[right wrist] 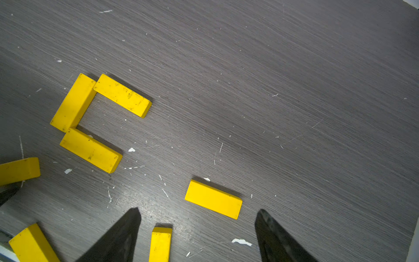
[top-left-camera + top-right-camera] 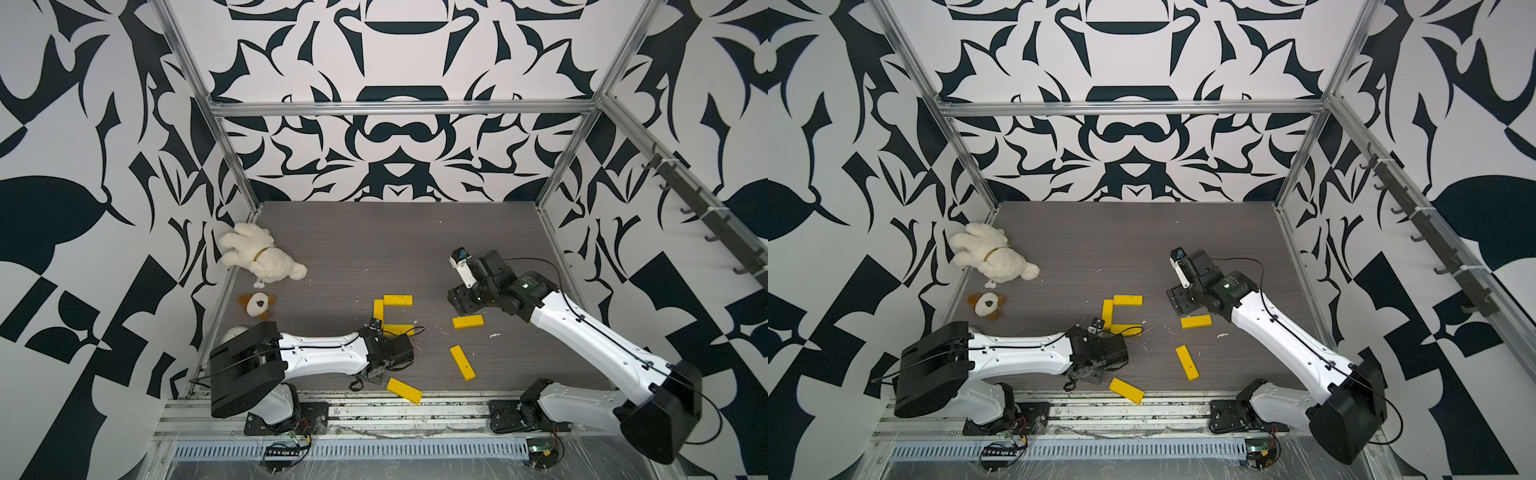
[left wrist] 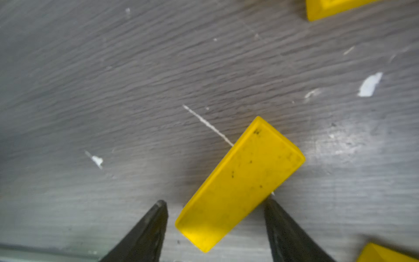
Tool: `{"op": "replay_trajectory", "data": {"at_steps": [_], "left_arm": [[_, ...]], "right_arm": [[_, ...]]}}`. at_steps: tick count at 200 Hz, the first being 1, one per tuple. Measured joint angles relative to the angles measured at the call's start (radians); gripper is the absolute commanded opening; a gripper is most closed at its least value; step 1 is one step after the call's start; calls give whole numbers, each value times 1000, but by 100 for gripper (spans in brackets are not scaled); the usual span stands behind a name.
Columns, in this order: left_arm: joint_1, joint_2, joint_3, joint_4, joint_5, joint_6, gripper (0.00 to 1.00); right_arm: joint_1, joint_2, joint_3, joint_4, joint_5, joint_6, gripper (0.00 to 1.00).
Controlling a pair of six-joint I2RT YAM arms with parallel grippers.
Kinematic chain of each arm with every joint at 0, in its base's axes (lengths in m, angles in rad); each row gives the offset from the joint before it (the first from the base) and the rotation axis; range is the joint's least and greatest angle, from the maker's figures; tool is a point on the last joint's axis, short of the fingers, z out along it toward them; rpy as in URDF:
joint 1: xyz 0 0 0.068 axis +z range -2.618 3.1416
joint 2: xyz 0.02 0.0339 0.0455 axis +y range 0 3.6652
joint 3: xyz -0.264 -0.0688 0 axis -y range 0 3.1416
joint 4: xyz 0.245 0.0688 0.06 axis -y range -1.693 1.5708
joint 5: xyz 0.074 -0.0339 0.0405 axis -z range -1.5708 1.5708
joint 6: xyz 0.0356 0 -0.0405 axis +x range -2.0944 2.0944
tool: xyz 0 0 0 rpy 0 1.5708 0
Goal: Assemble the number 8 with building blocks
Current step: Pick up the building block from the center of the board, then assemble the building block at the center of the board.
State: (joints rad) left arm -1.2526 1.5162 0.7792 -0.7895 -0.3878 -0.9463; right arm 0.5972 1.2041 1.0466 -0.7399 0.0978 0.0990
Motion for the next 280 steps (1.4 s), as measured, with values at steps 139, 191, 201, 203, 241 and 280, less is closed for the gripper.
{"op": "replay_trajectory", "data": {"at_steps": [139, 191, 201, 203, 241, 280], "left_arm": [[33, -4, 3, 95, 40, -160, 38], [58, -58, 8, 87, 43, -246, 35], [58, -59, 20, 71, 40, -250, 35], [58, -57, 24, 66, 40, -251, 35], [58, -21, 90, 51, 32, -233, 34], [58, -3, 80, 46, 31, -232, 34]], "right_arm": [[0, 14, 40, -16, 51, 0, 81], [-5, 13, 21, 19, 101, -21, 82], [-8, 12, 0, 40, 103, -24, 82], [-9, 12, -5, 44, 103, -24, 81], [-20, 44, -28, 71, 123, -24, 81], [-74, 37, -86, 167, 129, 17, 81]]}}
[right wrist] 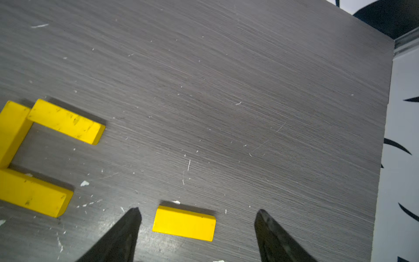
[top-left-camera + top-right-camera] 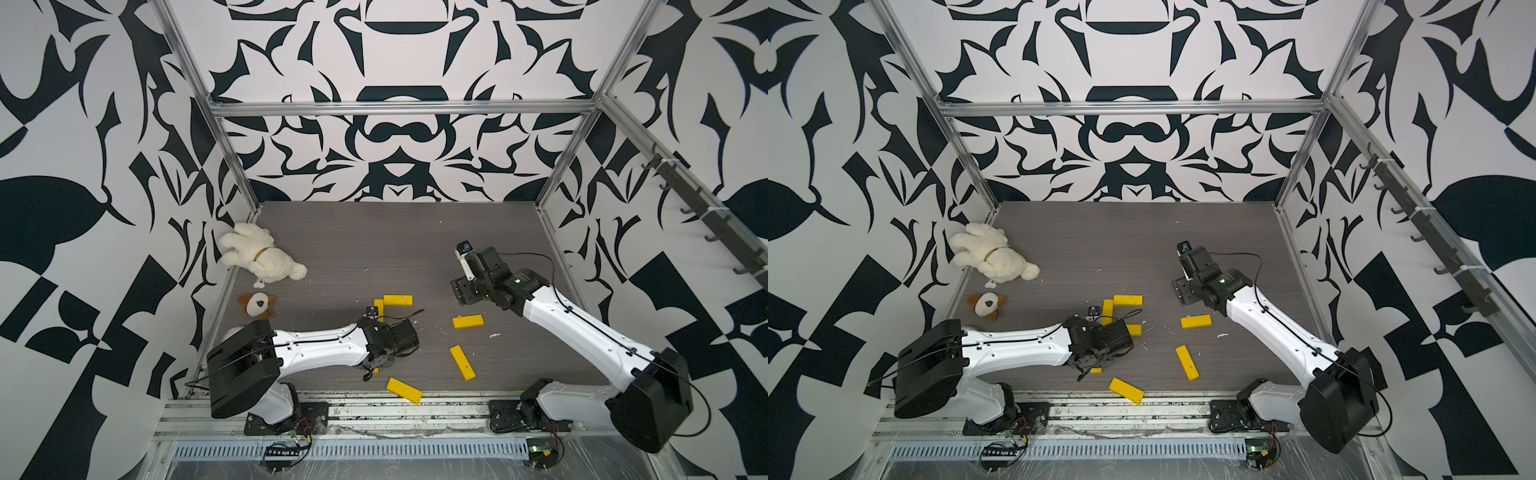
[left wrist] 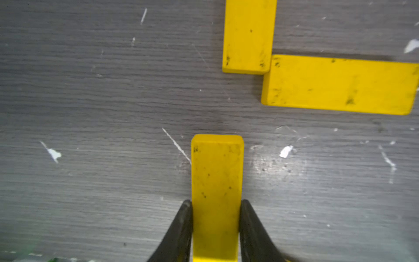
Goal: Assemble the number 8 with building blocks
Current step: Assemble the building block at the center of the board.
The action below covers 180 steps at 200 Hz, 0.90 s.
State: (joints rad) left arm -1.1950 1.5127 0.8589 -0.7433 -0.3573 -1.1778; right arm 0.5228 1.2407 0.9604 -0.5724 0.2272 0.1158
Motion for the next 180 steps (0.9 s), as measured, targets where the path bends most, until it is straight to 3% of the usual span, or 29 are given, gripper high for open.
{"op": "replay_trajectory", "data": {"at_steps": [35, 180], "left_arm": [[1, 16, -4, 10, 2, 21, 34], [22, 142, 78, 21, -7, 115, 34]], "right_arm": [[-34, -47, -111, 81, -53, 17, 81], [-45, -35, -113, 174, -147, -11, 78]]}}
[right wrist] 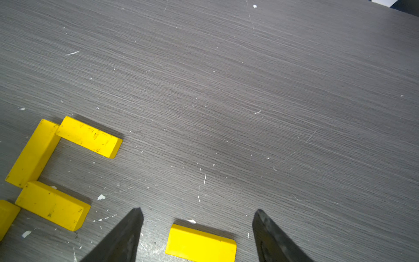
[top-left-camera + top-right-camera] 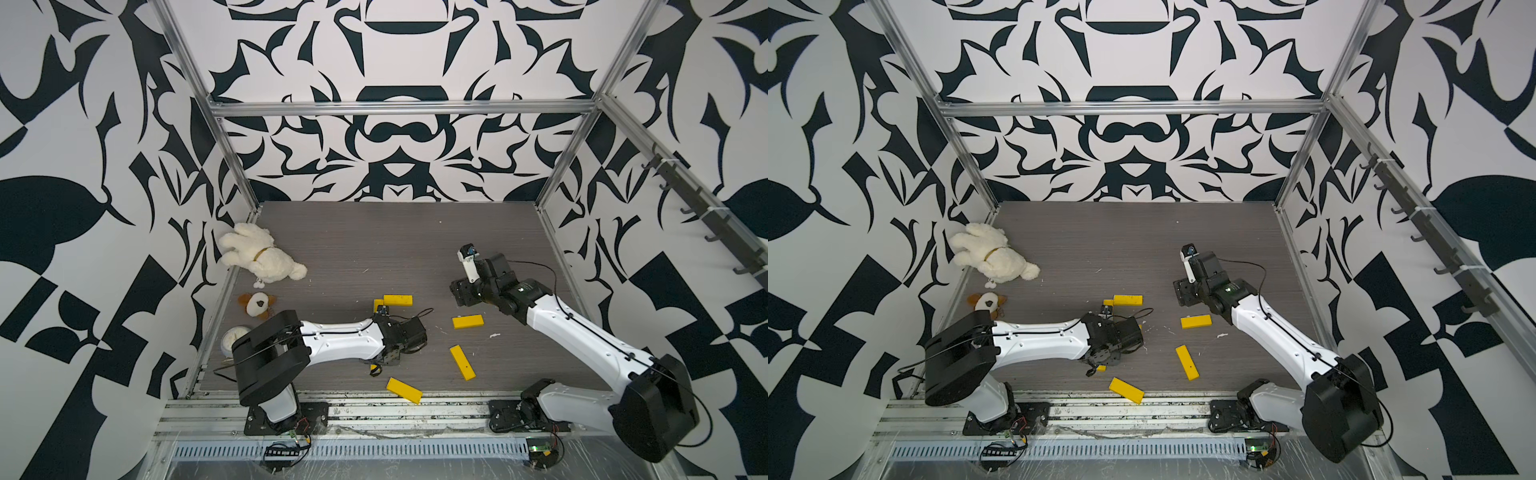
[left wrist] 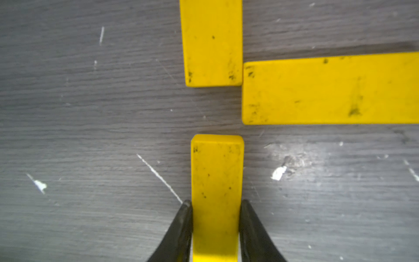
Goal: Assemble the number 8 with building blocks
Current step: Assemble the building block at the center of the board.
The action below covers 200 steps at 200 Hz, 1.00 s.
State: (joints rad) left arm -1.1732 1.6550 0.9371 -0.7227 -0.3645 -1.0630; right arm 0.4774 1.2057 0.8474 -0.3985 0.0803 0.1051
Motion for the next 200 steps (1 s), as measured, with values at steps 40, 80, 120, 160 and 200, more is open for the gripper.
{"op": "replay_trajectory", "data": {"at_steps": [40, 80, 120, 160, 200], "left_arm": [[13, 5, 13, -19, -11, 8, 34], [19, 5, 13, -42, -19, 6, 34], [30, 5, 14, -44, -25, 10, 34], [48, 13, 38, -47, -25, 27, 34], [50, 53, 61, -45, -24, 43, 34]], "right_arm": [[0, -8, -2, -1, -4, -1, 78], [0, -9, -2, 0, -6, -3, 79], [0, -9, -2, -1, -6, -3, 79], [0, -9, -2, -3, -6, -3, 78], [0, -9, -2, -5, -7, -3, 78]]}}
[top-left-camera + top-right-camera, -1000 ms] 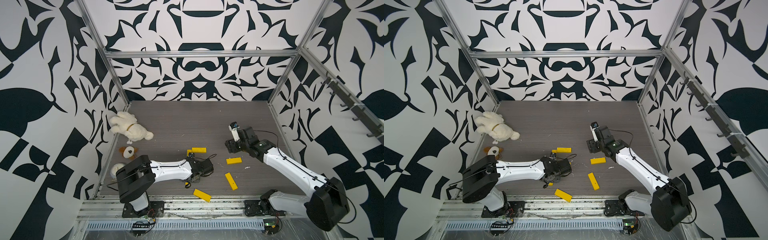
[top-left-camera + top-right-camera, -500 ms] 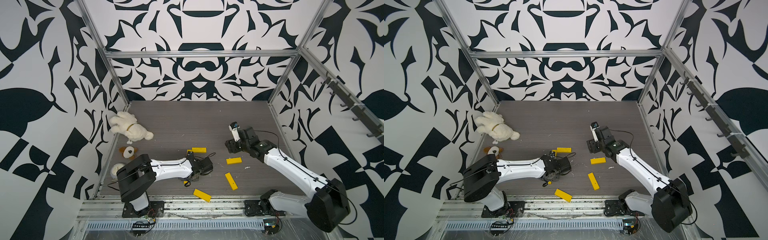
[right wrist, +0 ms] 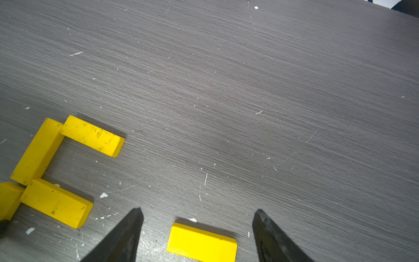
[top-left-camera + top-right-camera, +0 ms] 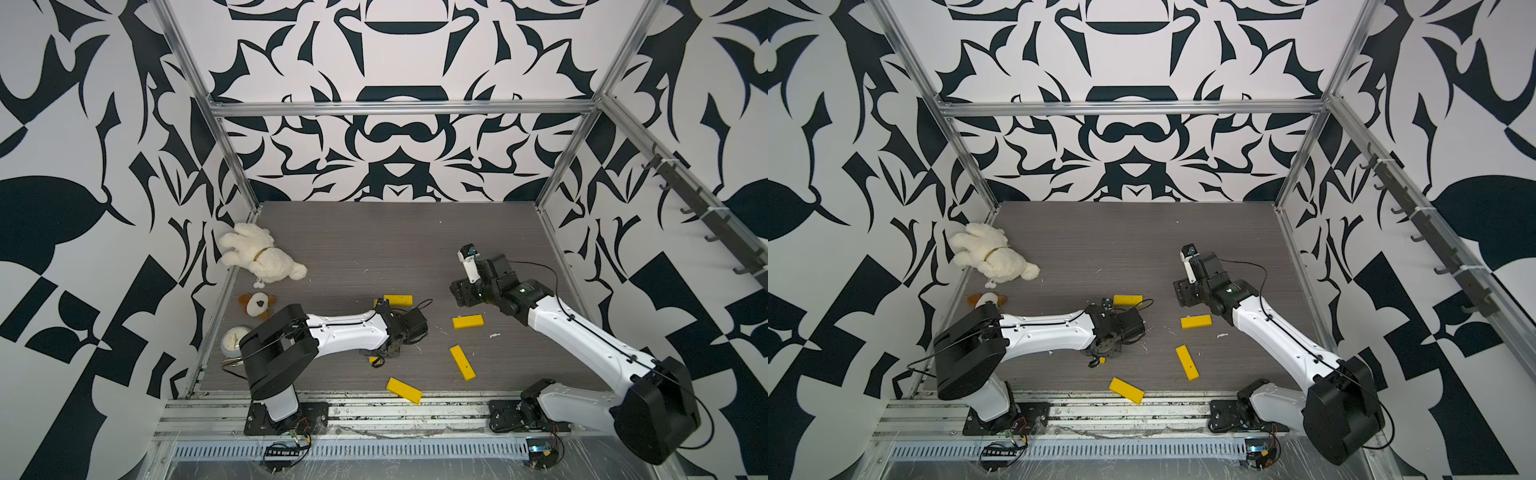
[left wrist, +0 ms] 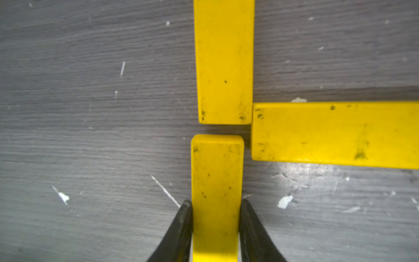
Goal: Assemble the number 8 with building blocks
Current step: Assemble the building block at the center of the board.
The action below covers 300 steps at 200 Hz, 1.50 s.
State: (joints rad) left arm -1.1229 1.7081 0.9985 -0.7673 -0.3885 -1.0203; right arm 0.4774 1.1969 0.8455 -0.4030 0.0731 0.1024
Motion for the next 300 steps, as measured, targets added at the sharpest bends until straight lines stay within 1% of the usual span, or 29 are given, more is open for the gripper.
{"op": "replay_trajectory", "data": {"at_steps": [100, 170, 181, 202, 207, 218, 230, 232, 236, 238, 300], "left_arm": [[1, 3, 2, 0, 0, 0, 35], [2, 19, 34, -8, 0, -2, 35], [2, 20, 34, -9, 0, -3, 36], [2, 20, 34, -12, 0, -10, 44], [2, 20, 34, -12, 0, -14, 47], [2, 20, 34, -14, 0, -14, 64], [2, 20, 34, -18, 5, -18, 78], [2, 20, 34, -18, 2, -25, 82], [2, 20, 34, -20, 6, -23, 97], [2, 20, 34, -22, 3, -26, 100], [-3, -1, 42, -84, -3, -50, 99]], "right_arm": [[0, 2, 0, -5, -3, 0, 78], [0, 19, 0, -13, -3, 0, 78], [0, 23, 0, -18, -3, 0, 78], [0, 24, 0, -22, -3, 0, 78], [0, 24, 0, -23, -3, 0, 79], [0, 24, 0, -25, -3, 0, 78], [0, 24, 0, -26, -3, 0, 78], [0, 24, 0, -26, -4, 0, 79], [0, 24, 0, -27, -5, 0, 79], [0, 24, 0, -26, -6, 0, 79], [0, 30, 6, -40, -25, 1, 78]]}}
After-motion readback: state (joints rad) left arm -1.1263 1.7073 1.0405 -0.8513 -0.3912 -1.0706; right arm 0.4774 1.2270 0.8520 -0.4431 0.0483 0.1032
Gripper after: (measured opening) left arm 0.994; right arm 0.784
